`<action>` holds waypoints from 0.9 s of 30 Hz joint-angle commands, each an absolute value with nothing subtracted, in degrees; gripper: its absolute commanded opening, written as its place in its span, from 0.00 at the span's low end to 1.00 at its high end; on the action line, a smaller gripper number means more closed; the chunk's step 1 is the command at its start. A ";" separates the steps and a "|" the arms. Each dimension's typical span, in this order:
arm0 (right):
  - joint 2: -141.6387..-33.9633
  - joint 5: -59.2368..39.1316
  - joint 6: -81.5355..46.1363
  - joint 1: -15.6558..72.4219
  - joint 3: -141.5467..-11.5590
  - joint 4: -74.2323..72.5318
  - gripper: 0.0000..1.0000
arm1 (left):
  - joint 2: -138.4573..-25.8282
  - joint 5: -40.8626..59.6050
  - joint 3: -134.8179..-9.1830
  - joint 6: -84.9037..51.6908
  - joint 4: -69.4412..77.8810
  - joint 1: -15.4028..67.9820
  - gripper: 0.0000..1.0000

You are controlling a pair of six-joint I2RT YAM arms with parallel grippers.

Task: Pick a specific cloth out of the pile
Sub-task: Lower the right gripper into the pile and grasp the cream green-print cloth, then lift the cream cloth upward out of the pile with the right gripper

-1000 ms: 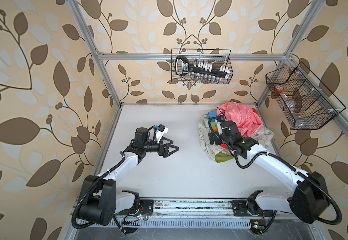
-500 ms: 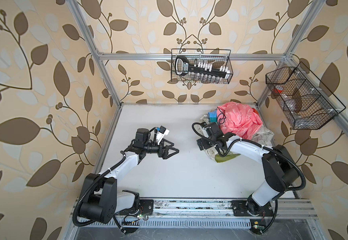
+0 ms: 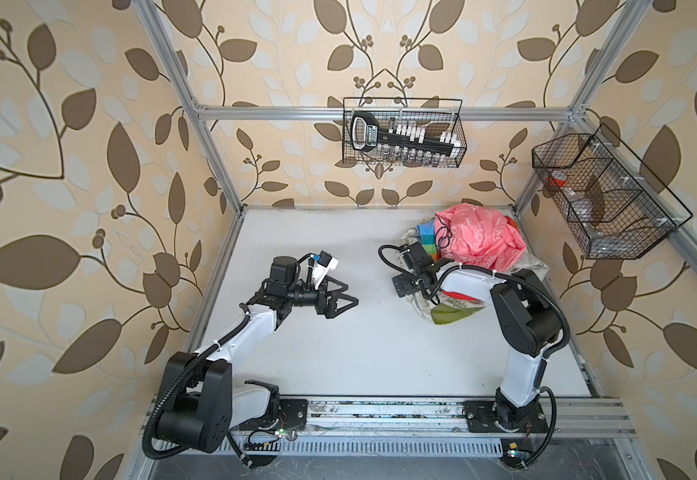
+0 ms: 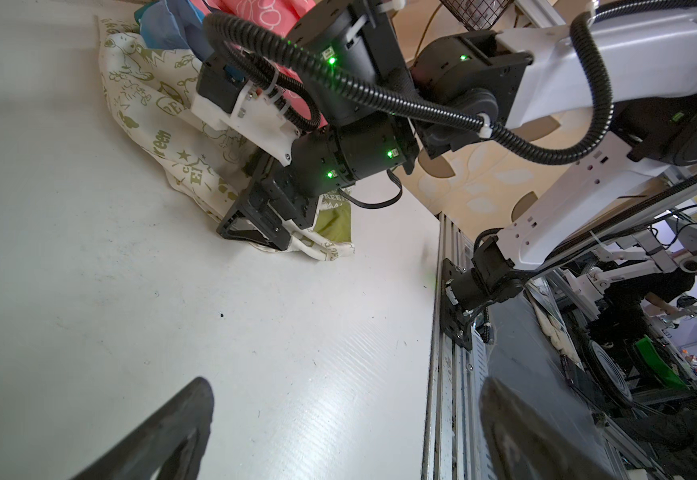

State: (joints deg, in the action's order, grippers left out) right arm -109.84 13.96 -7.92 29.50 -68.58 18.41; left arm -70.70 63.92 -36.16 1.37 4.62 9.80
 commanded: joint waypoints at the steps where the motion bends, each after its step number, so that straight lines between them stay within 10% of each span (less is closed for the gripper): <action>1: -112.59 16.93 -9.12 28.68 -70.56 20.45 1.00 | -70.88 64.70 -37.53 2.54 5.80 10.20 0.99; 6: -114.21 12.75 -10.80 26.56 -70.48 20.47 0.80 | -70.29 63.64 -37.34 2.37 6.22 10.20 0.99; 15: -111.43 10.96 -11.26 26.09 -70.52 21.78 0.00 | -68.93 62.67 -36.56 1.93 7.11 10.20 0.99; 27: -95.57 12.96 -4.94 28.60 -77.45 30.44 0.00 | -68.20 61.34 -35.78 2.71 7.01 10.11 0.99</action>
